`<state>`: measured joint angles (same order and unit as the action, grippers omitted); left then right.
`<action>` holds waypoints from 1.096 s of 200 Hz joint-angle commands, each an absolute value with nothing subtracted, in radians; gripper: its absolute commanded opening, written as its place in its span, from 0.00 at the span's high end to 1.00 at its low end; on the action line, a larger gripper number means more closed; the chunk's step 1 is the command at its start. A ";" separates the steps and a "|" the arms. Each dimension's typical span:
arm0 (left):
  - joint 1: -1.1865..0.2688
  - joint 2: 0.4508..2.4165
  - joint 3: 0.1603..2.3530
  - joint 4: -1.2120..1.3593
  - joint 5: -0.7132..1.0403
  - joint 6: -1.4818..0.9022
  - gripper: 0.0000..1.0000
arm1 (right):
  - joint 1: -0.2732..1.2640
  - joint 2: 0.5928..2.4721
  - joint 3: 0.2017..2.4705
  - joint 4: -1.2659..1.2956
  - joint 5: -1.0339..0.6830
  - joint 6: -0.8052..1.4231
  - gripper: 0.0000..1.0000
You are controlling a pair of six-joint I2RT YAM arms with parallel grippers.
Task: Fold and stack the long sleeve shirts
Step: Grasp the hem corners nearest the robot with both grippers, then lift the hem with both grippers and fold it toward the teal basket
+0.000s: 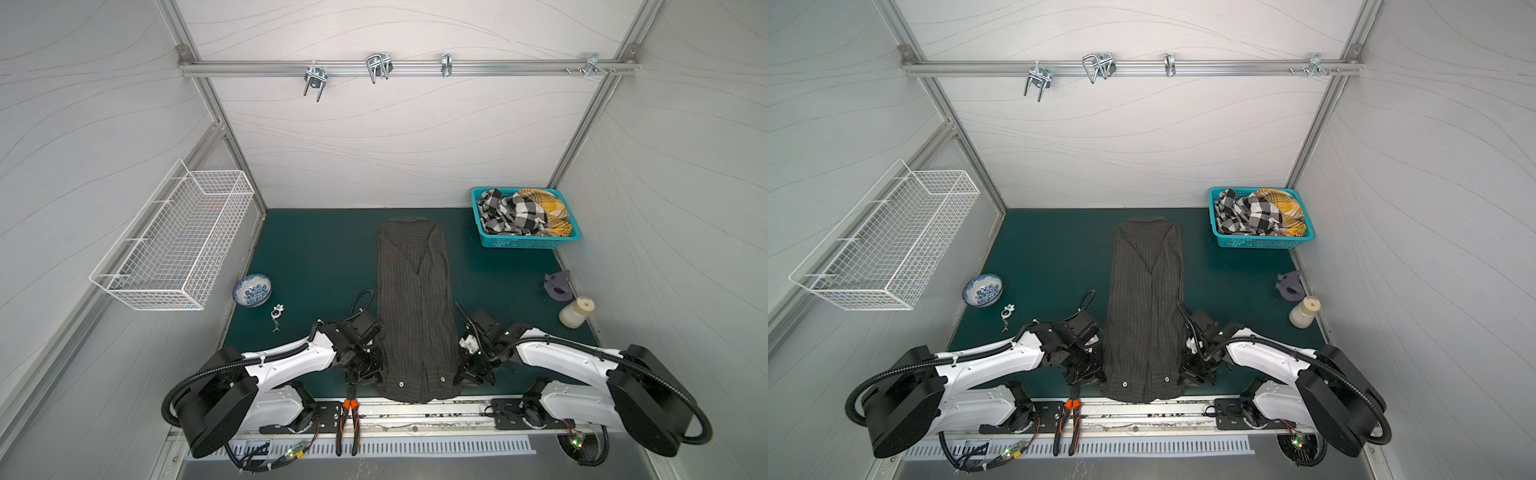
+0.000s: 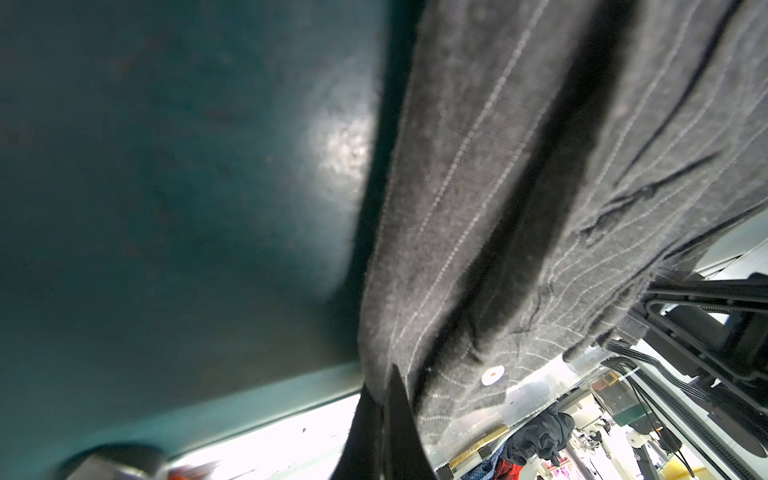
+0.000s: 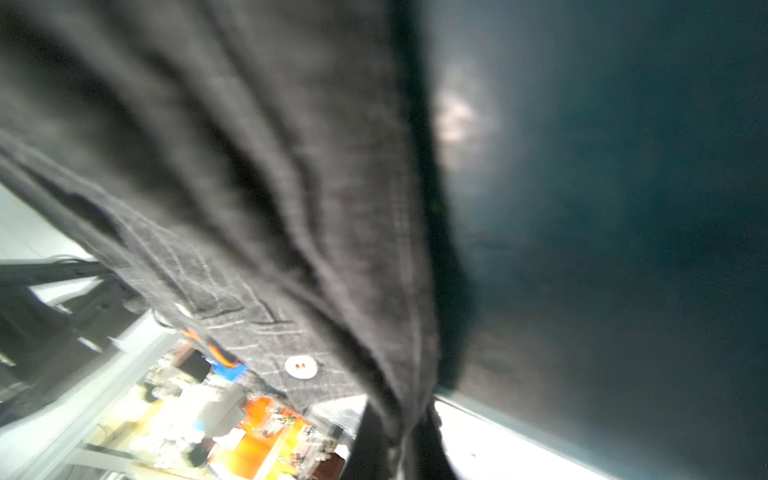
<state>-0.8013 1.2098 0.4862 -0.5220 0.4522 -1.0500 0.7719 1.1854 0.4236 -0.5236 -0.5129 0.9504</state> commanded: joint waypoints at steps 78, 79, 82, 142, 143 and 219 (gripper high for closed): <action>-0.802 0.991 0.596 -0.527 0.431 -1.113 1.00 | 0.757 0.936 0.552 -0.762 -0.470 0.991 1.00; -0.802 0.992 0.599 -0.521 0.432 -1.115 1.00 | 0.753 0.938 0.558 -0.764 -0.472 0.989 1.00; -0.799 0.998 0.608 -0.508 0.435 -1.115 1.00 | 0.740 0.948 0.573 -0.769 -0.479 0.976 1.00; -0.470 1.279 0.993 -0.444 0.437 -0.964 1.00 | 0.448 1.319 1.011 -0.800 -0.619 0.733 0.98; -0.465 1.289 0.997 -0.444 0.436 -0.961 1.00 | 0.444 1.330 1.017 -0.801 -0.621 0.729 0.98; -0.229 2.175 1.832 -0.629 0.413 -0.801 0.59 | 0.258 2.172 1.992 -0.951 -0.674 0.558 0.28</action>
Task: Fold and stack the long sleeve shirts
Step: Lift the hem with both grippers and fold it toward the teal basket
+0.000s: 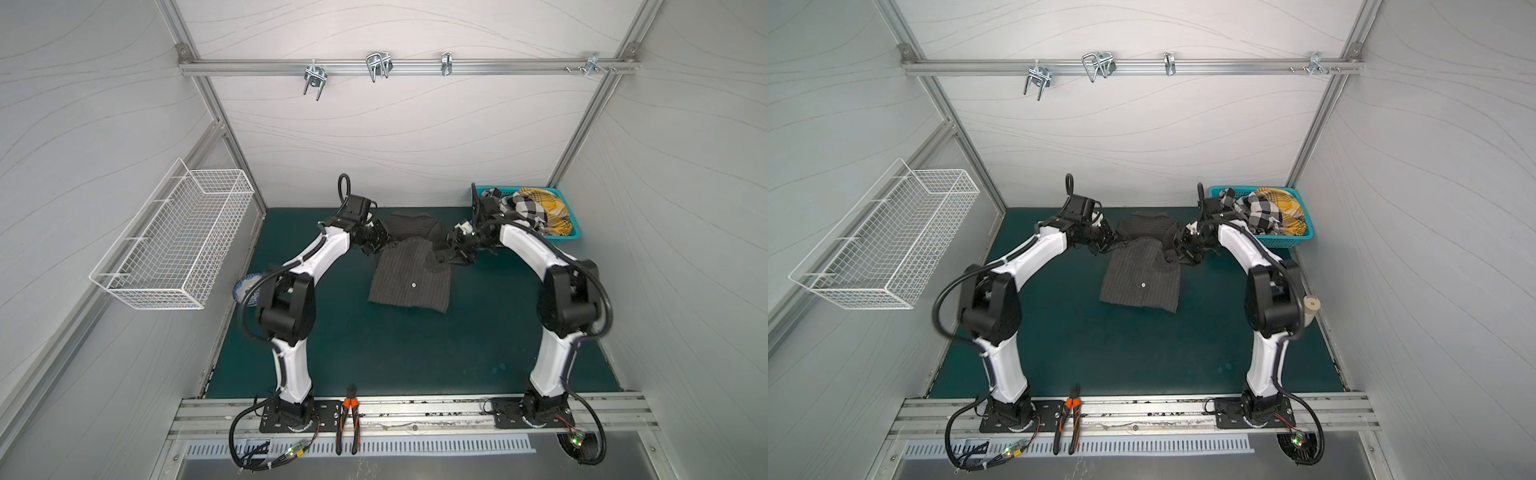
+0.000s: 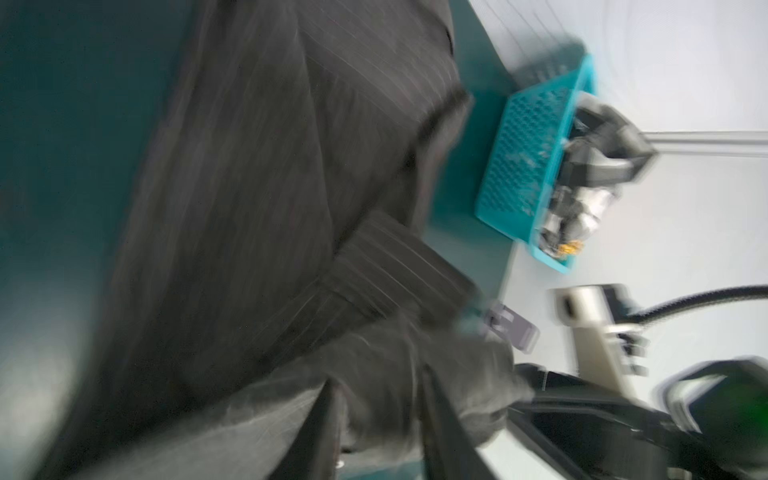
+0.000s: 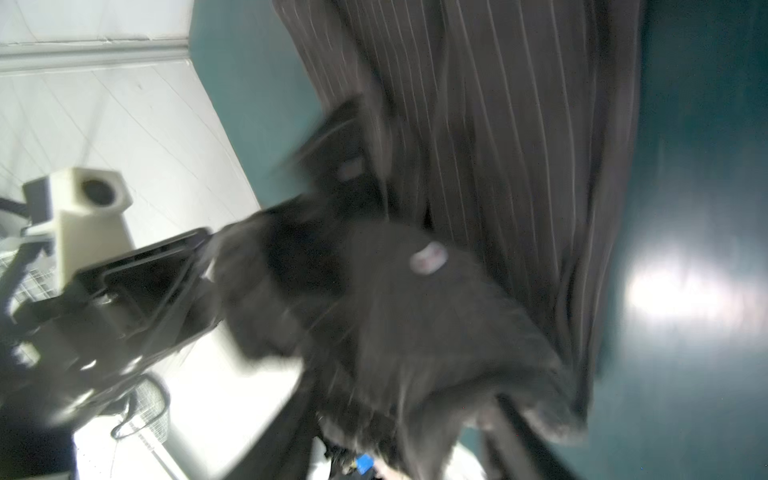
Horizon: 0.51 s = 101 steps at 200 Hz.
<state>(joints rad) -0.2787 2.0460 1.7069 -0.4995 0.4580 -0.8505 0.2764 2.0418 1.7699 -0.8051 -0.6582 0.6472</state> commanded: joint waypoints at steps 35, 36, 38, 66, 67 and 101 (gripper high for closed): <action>-0.211 2.075 1.730 -0.625 0.338 -0.827 0.54 | 0.267 2.153 1.969 -0.979 -0.546 0.491 0.22; -0.211 2.072 1.723 -0.624 0.338 -0.826 0.54 | 0.268 2.148 1.958 -0.977 -0.542 0.492 0.22; -0.212 2.060 1.714 -0.623 0.337 -0.826 0.54 | 0.268 2.140 1.939 -0.971 -0.536 0.491 0.23; -0.251 1.866 1.445 -0.563 0.341 -0.819 0.49 | 0.295 1.995 1.636 -0.883 -0.484 0.498 0.32; -0.254 1.860 1.431 -0.558 0.342 -0.820 0.49 | 0.296 1.988 1.622 -0.875 -0.483 0.499 0.33; -0.272 1.801 1.268 -0.533 0.364 -0.784 0.44 | 0.337 1.864 1.369 -0.778 -0.453 0.503 0.29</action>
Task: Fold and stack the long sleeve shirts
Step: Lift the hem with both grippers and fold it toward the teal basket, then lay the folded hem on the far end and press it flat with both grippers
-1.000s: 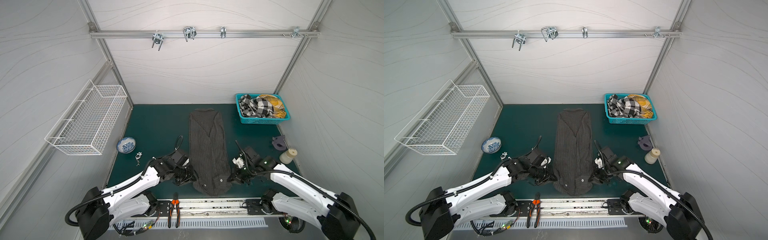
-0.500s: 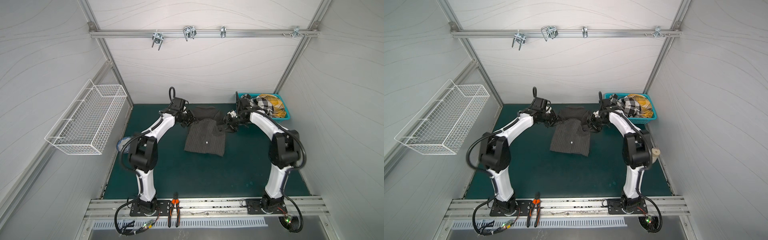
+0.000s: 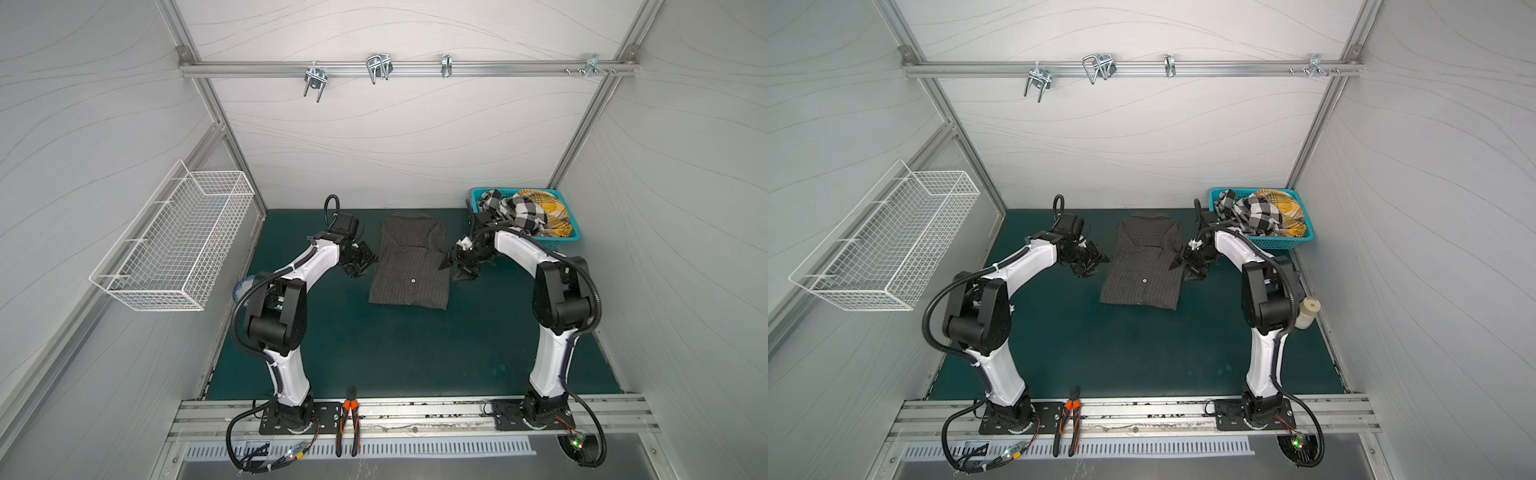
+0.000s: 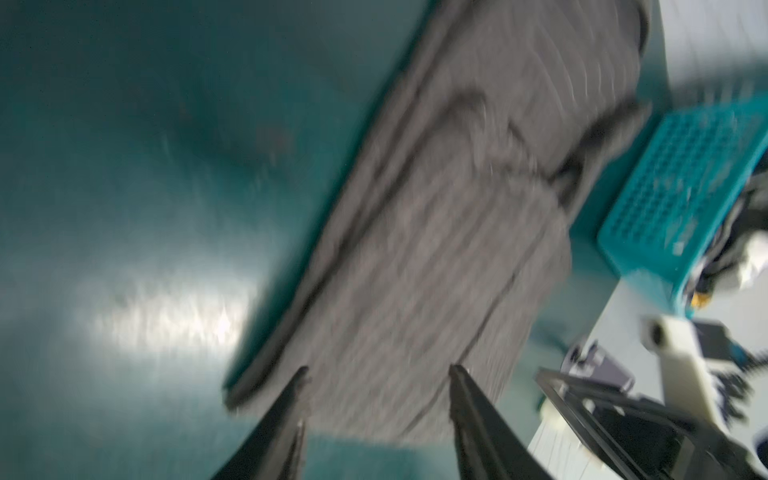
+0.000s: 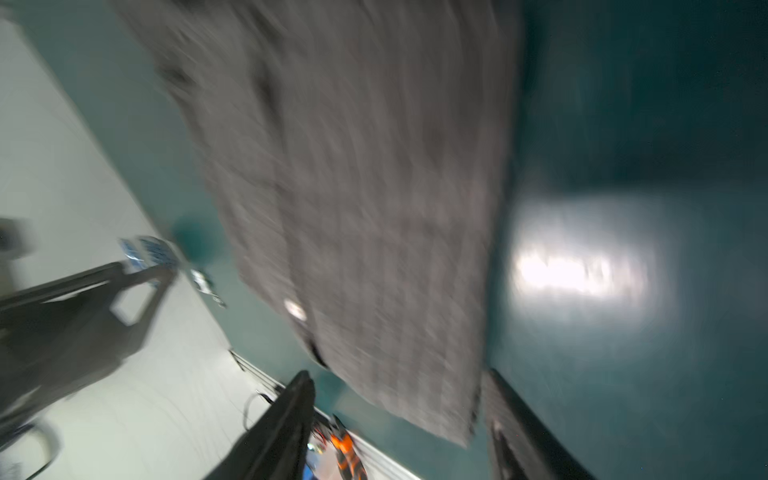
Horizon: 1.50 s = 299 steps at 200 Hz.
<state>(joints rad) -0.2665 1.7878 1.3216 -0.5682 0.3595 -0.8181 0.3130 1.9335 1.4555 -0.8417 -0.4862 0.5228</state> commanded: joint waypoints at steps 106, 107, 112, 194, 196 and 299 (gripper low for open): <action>-0.224 2.338 2.018 -0.747 0.441 -0.579 0.56 | 0.266 2.107 1.651 -0.808 -0.466 0.461 0.40; -0.224 2.342 2.022 -0.749 0.444 -0.579 0.56 | 0.265 2.109 1.653 -0.808 -0.466 0.462 0.40; -0.224 2.356 2.035 -0.749 0.456 -0.576 0.56 | 0.262 2.117 1.658 -0.799 -0.472 0.464 0.41; -0.234 2.445 2.058 -0.683 0.534 -0.594 0.56 | 0.256 2.199 1.708 -0.782 -0.464 0.460 0.43; -0.234 2.446 2.060 -0.684 0.534 -0.593 0.56 | 0.256 2.199 1.708 -0.782 -0.462 0.461 0.43; -0.237 2.412 1.993 -0.604 0.538 -0.629 1.00 | 0.261 2.207 1.736 -0.770 -0.445 0.443 0.80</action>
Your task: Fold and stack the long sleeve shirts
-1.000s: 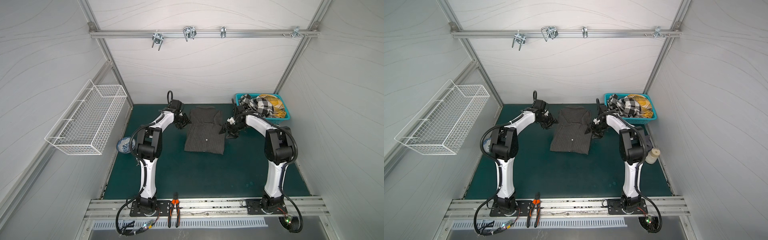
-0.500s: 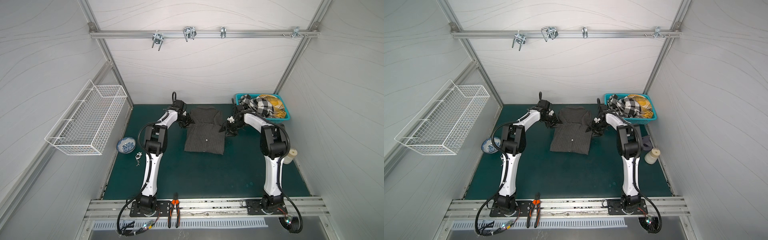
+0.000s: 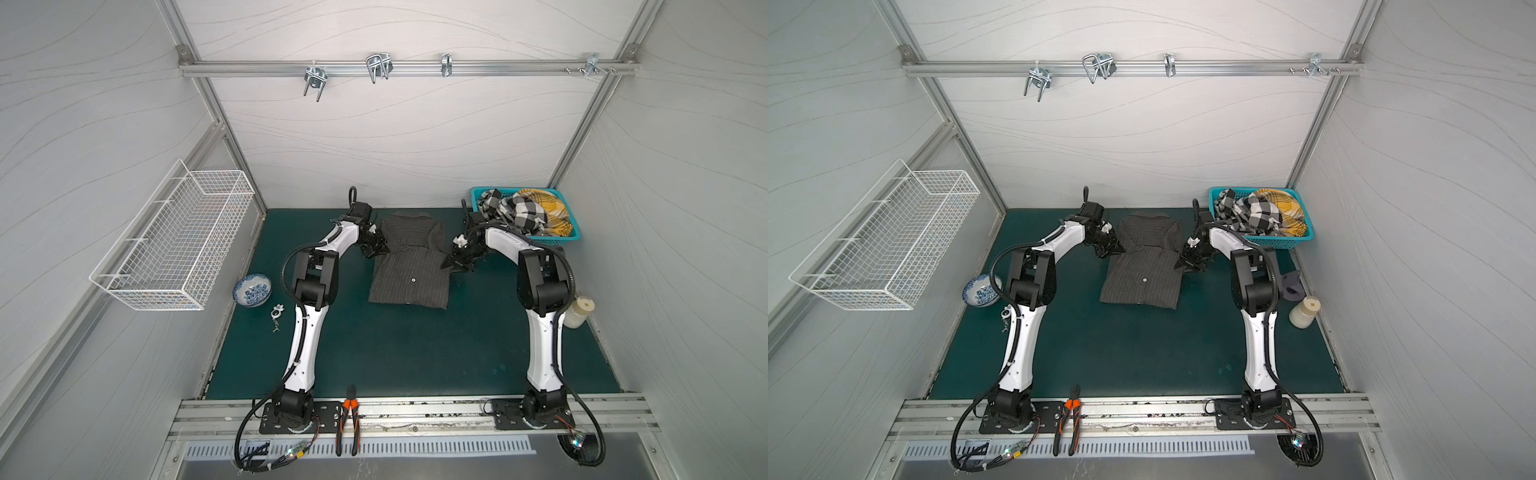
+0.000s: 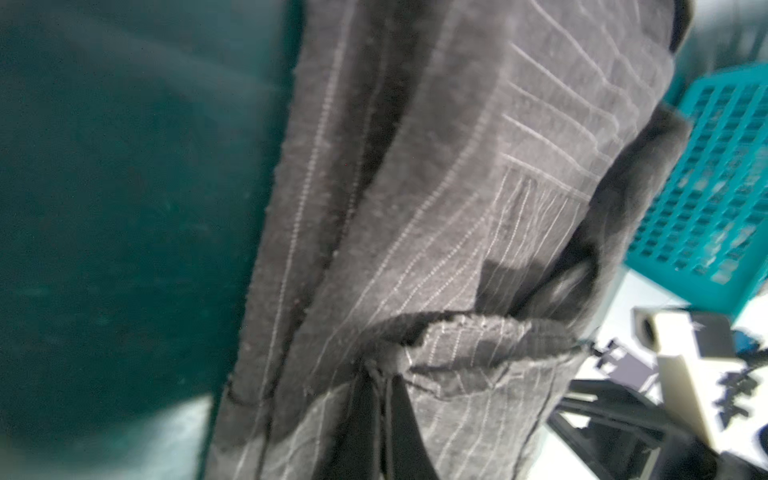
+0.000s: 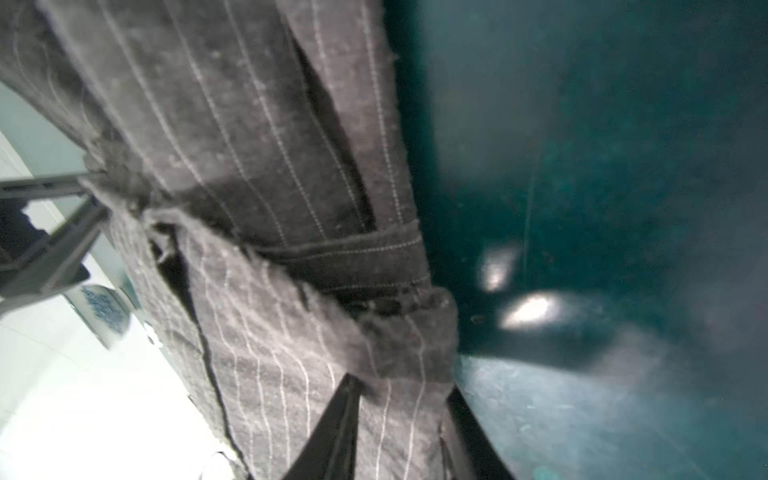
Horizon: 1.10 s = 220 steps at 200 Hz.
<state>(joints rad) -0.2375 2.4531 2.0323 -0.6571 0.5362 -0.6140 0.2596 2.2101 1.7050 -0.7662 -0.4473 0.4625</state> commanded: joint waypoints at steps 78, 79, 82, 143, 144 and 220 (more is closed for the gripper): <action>-0.178 2.147 1.639 -0.389 0.476 -0.705 1.00 | 0.313 2.145 1.758 -0.760 -0.434 0.434 1.00; -0.178 2.143 1.634 -0.385 0.475 -0.707 1.00 | 0.315 2.144 1.759 -0.760 -0.433 0.434 1.00; -0.177 2.134 1.622 -0.374 0.475 -0.710 1.00 | 0.316 2.142 1.761 -0.762 -0.431 0.435 1.00; -0.175 1.996 1.475 -0.312 0.484 -0.742 1.00 | 0.349 2.090 1.775 -0.768 -0.417 0.436 1.00; -0.175 1.995 1.472 -0.311 0.483 -0.744 1.00 | 0.350 2.090 1.776 -0.769 -0.417 0.436 1.00; -0.118 1.978 1.375 -0.310 0.378 -0.732 1.00 | 0.373 2.317 1.969 -0.847 -0.419 0.412 1.00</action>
<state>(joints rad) -0.1356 1.9408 1.3308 -0.3145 0.4290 -0.7444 0.3664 2.2093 1.9163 -0.7834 -0.4225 0.4377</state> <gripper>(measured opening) 0.047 0.047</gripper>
